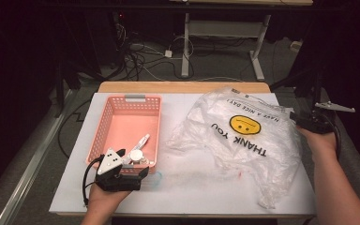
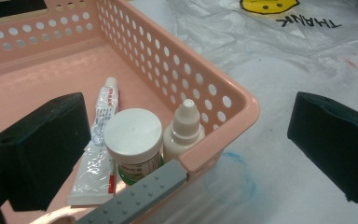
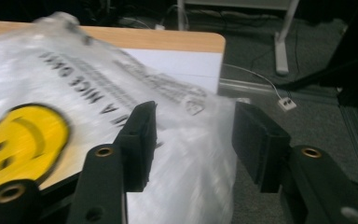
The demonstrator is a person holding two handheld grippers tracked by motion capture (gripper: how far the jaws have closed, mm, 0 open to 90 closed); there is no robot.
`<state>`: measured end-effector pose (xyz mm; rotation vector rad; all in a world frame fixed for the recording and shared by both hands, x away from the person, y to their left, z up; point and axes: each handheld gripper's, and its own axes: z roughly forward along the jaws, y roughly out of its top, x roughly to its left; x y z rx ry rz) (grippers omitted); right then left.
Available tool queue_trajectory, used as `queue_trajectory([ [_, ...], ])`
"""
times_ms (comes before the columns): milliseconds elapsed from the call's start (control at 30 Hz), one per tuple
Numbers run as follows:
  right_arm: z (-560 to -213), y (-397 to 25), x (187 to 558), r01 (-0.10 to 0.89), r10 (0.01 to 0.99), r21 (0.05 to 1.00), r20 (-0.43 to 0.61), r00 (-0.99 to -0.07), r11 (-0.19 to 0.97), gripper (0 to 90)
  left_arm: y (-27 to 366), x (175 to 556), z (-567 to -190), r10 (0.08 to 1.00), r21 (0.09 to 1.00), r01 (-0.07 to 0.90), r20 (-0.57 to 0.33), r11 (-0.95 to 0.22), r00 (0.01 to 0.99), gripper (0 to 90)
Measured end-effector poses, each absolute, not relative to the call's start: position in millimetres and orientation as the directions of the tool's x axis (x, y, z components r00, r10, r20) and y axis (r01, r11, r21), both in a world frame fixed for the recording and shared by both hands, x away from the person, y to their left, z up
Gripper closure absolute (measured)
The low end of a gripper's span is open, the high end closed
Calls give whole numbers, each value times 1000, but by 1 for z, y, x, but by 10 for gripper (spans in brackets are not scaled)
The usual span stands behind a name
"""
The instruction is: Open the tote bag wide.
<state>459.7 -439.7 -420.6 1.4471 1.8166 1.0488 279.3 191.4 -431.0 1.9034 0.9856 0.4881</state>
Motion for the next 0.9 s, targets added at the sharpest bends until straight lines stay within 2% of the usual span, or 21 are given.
queue_trajectory([
  [100, -414, -431, 421, 476, 956, 870, 19, -291, 128, 510, 189, 279, -430, 787, 860, 430, -56, -274, 614, 0],
  [133, -414, -431, 421, 476, 956, 870, 19, -291, 128, 510, 188, 279, -430, 783, 862, 428, -62, -271, 619, 0],
  [167, -414, -422, 399, 471, 945, 869, 10, -326, 153, 512, 187, 279, -430, 779, 862, 426, -61, -274, 624, 0],
  [200, -414, -422, 399, 471, 945, 869, 10, -326, 153, 512, 187, 279, -431, 776, 864, 425, -67, -269, 628, 0],
  [233, -415, -412, 376, 472, 938, 867, 11, -345, 163, 524, 187, 278, -431, 773, 867, 423, -73, -263, 631, 0],
  [267, -415, -412, 376, 472, 938, 867, 11, -345, 163, 524, 187, 278, -431, 773, 867, 423, -73, -263, 631, 0],
  [300, -417, -400, 351, 476, 927, 862, 20, -375, 174, 536, 187, 277, -431, 770, 868, 417, -67, -268, 634, 0],
  [333, -417, -400, 351, 476, 927, 862, 20, -375, 174, 536, 187, 277, -432, 770, 868, 418, -67, -268, 635, 0],
  [367, -420, -387, 329, 482, 918, 853, 9, -397, 201, 539, 189, 276, -433, 766, 868, 421, -77, -263, 638, 0],
  [400, -420, -387, 329, 482, 918, 853, 9, -397, 201, 539, 190, 275, -433, 762, 868, 425, -88, -257, 642, 0],
  [500, -425, -364, 289, 486, 901, 848, 24, -434, 212, 555, 191, 272, -434, 756, 868, 416, -77, -270, 650, 0],
  [533, -425, -364, 289, 486, 901, 848, 24, -434, 212, 555, 191, 272, -434, 756, 868, 416, -77, -270, 650, 0],
  [633, -438, -339, 255, 508, 877, 833, 61, -477, 218, 493, 191, 271, -433, 759, 878, 405, -76, -257, 647, 0],
  [800, -450, -322, 237, 526, 854, 817, 82, -513, 238, 439, 187, 274, -433, 755, 884, 391, -69, -256, 652, 0],
  [833, -458, -318, 236, 540, 847, 790, 50, -529, 290, 448, 186, 274, -433, 753, 884, 389, -66, -260, 654, 0],
  [867, -458, -318, 236, 540, 847, 790, 50, -529, 290, 448, 186, 275, -433, 753, 884, 389, -68, -259, 654, 0],
  [900, -466, -321, 240, 562, 853, 758, 15, -522, 330, 528, 186, 275, -434, 753, 884, 390, -68, -259, 654, 0],
])
